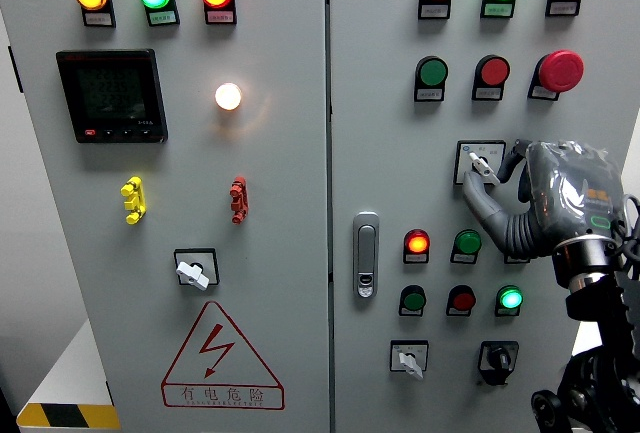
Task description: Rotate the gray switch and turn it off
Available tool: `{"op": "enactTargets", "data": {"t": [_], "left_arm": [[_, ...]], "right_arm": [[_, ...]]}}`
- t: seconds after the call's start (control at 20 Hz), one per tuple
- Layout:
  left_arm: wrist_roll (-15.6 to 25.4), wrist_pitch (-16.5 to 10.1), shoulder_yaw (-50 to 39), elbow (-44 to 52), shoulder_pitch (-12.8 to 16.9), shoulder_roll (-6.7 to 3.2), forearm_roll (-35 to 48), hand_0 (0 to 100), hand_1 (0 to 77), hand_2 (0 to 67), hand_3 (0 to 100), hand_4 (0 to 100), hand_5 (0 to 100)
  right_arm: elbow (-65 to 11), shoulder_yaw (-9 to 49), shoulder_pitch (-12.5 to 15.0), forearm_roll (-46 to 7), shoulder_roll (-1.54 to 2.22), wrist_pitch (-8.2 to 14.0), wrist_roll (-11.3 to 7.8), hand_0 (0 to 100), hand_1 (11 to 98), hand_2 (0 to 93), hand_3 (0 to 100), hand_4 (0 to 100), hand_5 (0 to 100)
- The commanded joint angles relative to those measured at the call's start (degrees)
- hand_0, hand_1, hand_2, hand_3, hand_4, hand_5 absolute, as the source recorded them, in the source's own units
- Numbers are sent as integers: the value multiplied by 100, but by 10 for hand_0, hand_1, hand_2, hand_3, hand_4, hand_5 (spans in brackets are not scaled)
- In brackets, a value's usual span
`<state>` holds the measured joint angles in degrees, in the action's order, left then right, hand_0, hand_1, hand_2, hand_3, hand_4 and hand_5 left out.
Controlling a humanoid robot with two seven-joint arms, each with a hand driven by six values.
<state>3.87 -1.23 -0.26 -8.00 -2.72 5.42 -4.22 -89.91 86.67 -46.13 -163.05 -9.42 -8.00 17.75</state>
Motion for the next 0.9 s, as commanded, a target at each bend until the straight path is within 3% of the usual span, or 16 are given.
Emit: {"op": "enactTargets", "data": {"t": [0.0, 0.35, 0.5, 0.85], "left_arm": [[0, 0, 0, 0, 0, 3, 0, 0, 0, 132, 183, 96, 118], [0, 0, 0, 0, 0, 3, 0, 0, 0, 132, 183, 95, 118], [0, 0, 0, 0, 0, -6, 9, 0, 0, 132, 183, 95, 118], [0, 0, 0, 0, 0, 3, 0, 0, 0, 132, 183, 95, 118]], "right_arm": [[0, -18, -1, 1, 2, 0, 9, 431, 276, 646, 889, 971, 943], [18, -80, -80, 1, -7, -18, 18, 445, 273, 651, 891, 971, 944], [18, -80, -71, 1, -7, -9, 18, 446, 273, 601, 891, 971, 947], [26, -89, -80, 1, -7, -9, 27, 451, 293, 644, 897, 972, 945]]}}
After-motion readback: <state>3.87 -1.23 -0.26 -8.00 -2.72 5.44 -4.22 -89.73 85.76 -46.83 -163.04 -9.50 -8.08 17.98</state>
